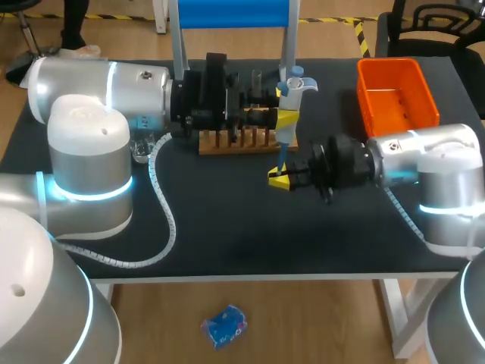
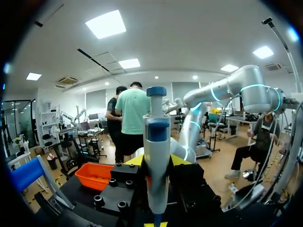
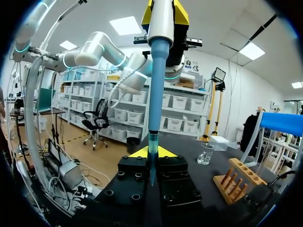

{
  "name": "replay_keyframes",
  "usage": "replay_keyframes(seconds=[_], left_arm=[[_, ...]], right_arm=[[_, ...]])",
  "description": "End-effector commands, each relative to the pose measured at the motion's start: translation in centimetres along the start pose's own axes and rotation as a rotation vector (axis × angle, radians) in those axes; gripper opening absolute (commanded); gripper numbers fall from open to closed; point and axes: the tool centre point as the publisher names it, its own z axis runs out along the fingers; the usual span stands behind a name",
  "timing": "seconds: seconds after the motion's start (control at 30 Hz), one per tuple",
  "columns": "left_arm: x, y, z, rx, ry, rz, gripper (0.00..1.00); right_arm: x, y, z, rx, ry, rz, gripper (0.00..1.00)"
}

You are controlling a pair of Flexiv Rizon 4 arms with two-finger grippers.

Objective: Invert the test tube, pick up the pipette, mount the tip to pipette, aspirate from beaker and dispense into the tube, eject the tip, return the pipette, and cap with the stopper.

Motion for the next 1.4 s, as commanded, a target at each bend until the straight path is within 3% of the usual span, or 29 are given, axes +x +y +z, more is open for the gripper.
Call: replay_keyframes(seconds=[0.03,0.47,0.87,0.9,0.93,1.4], left_arm=[[0.0,0.9,0.0,-0.001,-0.001,-0.001,0.0],[0.0,0.9,0.0,-0.001,-0.001,-0.001,0.0],[0.0,0.9,0.0,-0.001,-0.001,-0.001,0.0],[0.0,0.9,0.0,-0.001,-0.001,-0.001,0.0],[0.0,0.9,0.0,-0.001,-0.001,-0.001,0.0],[0.0,0.9,0.0,-0.001,-0.001,-0.001,0.0]], right_arm=[[0.6,1.2,-0.1,-0.002,-0.058,0.001,0.0],[0.2,1.0,-0.5,-0.007,-0.168,0.014,0.0],[0.0,0.9,-0.5,-0.017,-0.192,0.032,0.0],[0.0,0.9,-0.5,-0.012,-0.173,0.035,0.07],[0.1,0.8,-0.6,-0.002,-0.154,0.031,1.0],[1.7,-0.8,-4.4,0.105,-0.048,0.127,1.0]])
